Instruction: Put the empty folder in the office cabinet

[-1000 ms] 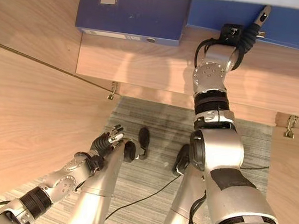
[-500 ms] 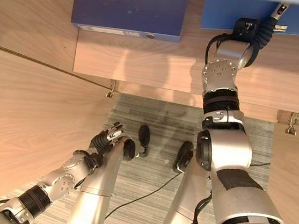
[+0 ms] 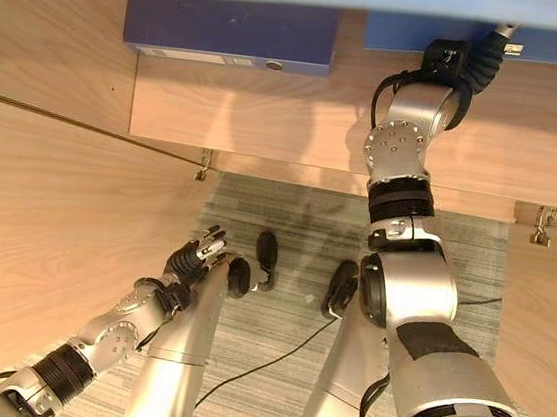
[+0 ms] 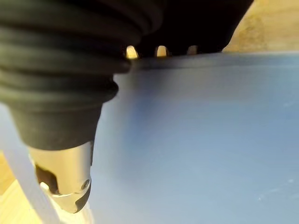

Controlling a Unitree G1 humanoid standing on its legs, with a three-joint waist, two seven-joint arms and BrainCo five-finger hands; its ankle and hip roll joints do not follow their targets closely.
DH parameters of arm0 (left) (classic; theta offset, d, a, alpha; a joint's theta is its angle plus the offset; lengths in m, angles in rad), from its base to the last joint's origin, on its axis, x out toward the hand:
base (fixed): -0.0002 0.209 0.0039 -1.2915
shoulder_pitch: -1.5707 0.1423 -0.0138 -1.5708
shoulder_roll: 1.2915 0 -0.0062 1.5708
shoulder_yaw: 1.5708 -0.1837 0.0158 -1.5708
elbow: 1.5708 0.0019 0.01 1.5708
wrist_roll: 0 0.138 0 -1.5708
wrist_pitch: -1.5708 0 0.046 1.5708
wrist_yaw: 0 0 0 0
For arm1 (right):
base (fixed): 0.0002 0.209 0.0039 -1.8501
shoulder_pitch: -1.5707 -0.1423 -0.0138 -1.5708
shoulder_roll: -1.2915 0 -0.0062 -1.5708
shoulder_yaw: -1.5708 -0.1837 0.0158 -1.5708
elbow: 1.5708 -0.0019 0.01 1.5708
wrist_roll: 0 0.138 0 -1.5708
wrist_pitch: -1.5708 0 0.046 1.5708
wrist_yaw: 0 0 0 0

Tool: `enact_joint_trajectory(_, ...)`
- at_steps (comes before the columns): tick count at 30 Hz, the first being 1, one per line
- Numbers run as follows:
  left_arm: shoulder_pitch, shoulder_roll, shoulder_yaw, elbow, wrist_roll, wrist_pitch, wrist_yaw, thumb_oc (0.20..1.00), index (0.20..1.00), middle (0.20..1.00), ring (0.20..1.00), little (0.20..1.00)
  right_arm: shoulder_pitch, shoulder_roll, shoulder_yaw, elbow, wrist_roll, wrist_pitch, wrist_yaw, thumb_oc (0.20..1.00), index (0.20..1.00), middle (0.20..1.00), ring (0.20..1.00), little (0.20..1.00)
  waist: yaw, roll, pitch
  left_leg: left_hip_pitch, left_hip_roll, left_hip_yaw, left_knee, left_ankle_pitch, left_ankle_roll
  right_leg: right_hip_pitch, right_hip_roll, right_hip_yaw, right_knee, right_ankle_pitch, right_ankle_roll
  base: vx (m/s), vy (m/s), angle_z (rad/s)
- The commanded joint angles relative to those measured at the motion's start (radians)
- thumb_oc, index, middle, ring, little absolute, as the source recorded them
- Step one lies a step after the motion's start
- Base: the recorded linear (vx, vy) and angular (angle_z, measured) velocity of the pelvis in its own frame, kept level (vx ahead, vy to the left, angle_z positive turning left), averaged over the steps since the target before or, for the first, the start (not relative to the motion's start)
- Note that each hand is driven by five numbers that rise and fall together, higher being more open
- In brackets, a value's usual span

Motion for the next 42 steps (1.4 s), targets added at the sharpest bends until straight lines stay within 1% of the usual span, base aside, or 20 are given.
enact_joint_trajectory(1,0.061,0.030,-0.023,-0.018,-0.029,0.013,0.005,1.000,1.000,1.000,1.000,1.000,0.099,0.079,0.037,-0.012,-0.009,0.011,-0.066,1.000,1.000,1.000,1.000,1.000,-0.004,0.010,0.066,-0.017,-0.015,-0.091,-0.018,-0.039,-0.041,-0.006,-0.019,0.059,-0.133,0.121,0.052,-0.01,-0.007,-0.03)
enact_joint_trajectory(3,0.065,0.024,-0.016,-0.018,-0.028,0.015,0.014,1.000,1.000,1.000,1.000,1.000,0.171,0.112,0.051,-0.088,-0.036,0.015,-0.085,1.000,1.000,1.000,1.000,1.000,-0.015,0.008,0.072,-0.021,-0.014,-0.089,-0.013,-0.038,-0.041,-0.007,-0.017,0.060,-0.132,0.123,0.051,-0.01,-0.013,-0.04)
enact_joint_trajectory(7,0.068,0.026,-0.015,-0.031,-0.029,0.014,0.027,1.000,1.000,1.000,1.000,1.000,0.242,0.146,0.066,-0.182,-0.057,0.005,-0.111,1.000,1.000,1.000,1.000,1.000,-0.023,0.004,0.076,-0.022,-0.012,-0.087,-0.020,-0.034,-0.042,-0.010,-0.016,0.059,-0.137,0.128,0.052,-0.01,-0.005,-0.01)
enact_joint_trajectory(8,0.068,0.024,-0.013,-0.036,-0.025,0.020,0.038,1.000,1.000,1.000,1.000,1.000,0.310,0.175,0.083,-0.282,-0.086,-0.007,-0.130,1.000,1.000,1.000,1.000,1.000,-0.033,-0.001,0.083,-0.022,-0.010,-0.087,-0.024,-0.032,-0.042,-0.010,-0.014,0.058,-0.141,0.131,0.053,0.00,0.000,0.00)
enact_joint_trajectory(9,0.069,0.024,-0.013,-0.036,-0.025,0.020,0.038,1.000,1.000,1.000,1.000,1.000,0.312,0.176,0.084,-0.285,-0.089,-0.007,-0.133,1.000,1.000,1.000,1.000,1.000,-0.033,-0.001,0.082,-0.022,-0.010,-0.087,-0.024,-0.032,-0.042,-0.010,-0.014,0.058,-0.141,0.131,0.053,0.00,0.000,0.00)
enact_joint_trajectory(12,0.072,0.021,-0.012,-0.043,-0.019,0.025,0.054,1.000,1.000,1.000,1.000,1.000,0.396,0.198,0.114,-0.397,-0.130,-0.004,-0.154,1.000,1.000,1.000,1.000,1.000,-0.045,-0.006,0.090,-0.022,-0.009,-0.087,-0.025,-0.030,-0.040,-0.012,-0.013,0.057,-0.144,0.136,0.053,0.00,0.000,0.00)
enact_joint_trajectory(16,0.074,0.020,-0.013,-0.050,-0.019,0.029,0.064,1.000,1.000,1.000,1.000,1.000,0.457,0.214,0.140,-0.463,-0.161,0.005,-0.168,1.000,1.000,1.000,1.000,1.000,-0.055,-0.007,0.093,-0.021,-0.009,-0.085,-0.039,-0.023,-0.040,-0.014,-0.010,0.056,-0.156,0.144,0.055,0.00,0.000,-0.01)
enact_joint_trajectory(25,0.073,0.029,-0.004,-0.059,-0.008,0.028,0.068,1.000,1.000,1.000,1.000,1.000,0.495,0.226,0.150,-0.551,-0.203,0.004,-0.180,1.000,1.000,1.000,1.000,1.000,-0.066,-0.010,0.095,-0.020,-0.009,-0.084,-0.045,-0.021,-0.040,-0.013,-0.007,0.058,-0.164,0.150,0.057,0.00,-0.005,-0.02)
enact_joint_trajectory(26,0.077,0.031,-0.001,-0.061,-0.007,0.029,0.070,1.000,1.000,1.000,1.000,1.000,0.508,0.224,0.158,-0.590,-0.220,0.003,-0.183,1.000,1.000,1.000,1.000,1.000,-0.068,-0.011,0.094,-0.022,-0.007,-0.084,-0.044,-0.021,-0.040,-0.014,-0.006,0.056,-0.162,0.150,0.055,0.00,0.000,0.00)
enact_joint_trajectory(29,0.081,0.031,0.000,-0.062,-0.008,0.031,0.072,1.000,1.000,1.000,1.000,1.000,0.511,0.217,0.163,-0.625,-0.242,0.007,-0.188,1.000,1.000,1.000,1.000,1.000,-0.070,-0.011,0.092,-0.024,-0.007,-0.087,-0.043,-0.020,-0.041,-0.014,-0.004,0.054,-0.163,0.150,0.054,0.00,0.000,0.00)
enact_joint_trajectory(32,0.089,0.046,0.006,-0.080,-0.009,0.025,0.064,1.000,1.000,1.000,1.000,1.000,0.494,0.182,0.163,-0.670,-0.293,0.024,-0.173,1.000,1.000,1.000,1.000,1.000,-0.069,-0.008,0.095,-0.029,-0.005,-0.087,-0.036,-0.020,-0.038,-0.020,-0.001,0.055,-0.156,0.149,0.054,0.00,0.000,0.00)
enact_joint_trajectory(34,0.092,0.050,0.010,-0.081,-0.009,0.025,0.053,1.000,1.000,1.000,1.000,1.000,0.459,0.169,0.159,-0.667,-0.280,0.015,-0.143,1.000,1.000,1.000,1.000,1.000,-0.066,-0.007,0.093,-0.031,-0.005,-0.089,-0.031,-0.021,-0.038,-0.022,0.000,0.056,-0.153,0.150,0.055,0.00,0.000,0.00)
enact_joint_trajectory(36,0.089,0.054,0.013,-0.078,-0.014,0.024,0.044,1.000,1.000,1.000,1.000,1.000,0.399,0.146,0.165,-0.621,-0.230,0.000,-0.106,1.000,1.000,1.000,1.000,1.000,-0.058,-0.006,0.095,-0.031,-0.003,-0.088,-0.028,-0.022,-0.038,-0.023,0.002,0.059,-0.151,0.150,0.055,0.00,0.000,0.00)
enact_joint_trajectory(37,0.086,0.055,0.015,-0.072,-0.014,0.024,0.043,1.000,1.000,1.000,1.000,1.000,0.382,0.133,0.173,-0.603,-0.221,0.005,-0.096,1.000,1.000,1.000,1.000,1.000,-0.057,-0.007,0.095,-0.032,-0.002,-0.088,-0.026,-0.021,-0.039,-0.023,0.002,0.059,-0.150,0.150,0.055,0.00,0.000,0.00)
enact_joint_trajectory(42,0.088,0.067,0.028,-0.054,-0.020,0.024,0.046,1.000,1.000,1.000,1.000,1.000,0.345,0.041,0.244,-0.540,-0.216,0.086,-0.046,1.000,1.000,1.000,1.000,1.000,-0.048,-0.018,0.097,-0.036,0.000,-0.092,-0.024,-0.018,-0.041,-0.020,0.000,0.053,-0.151,0.155,0.053,0.00,-0.006,0.00)
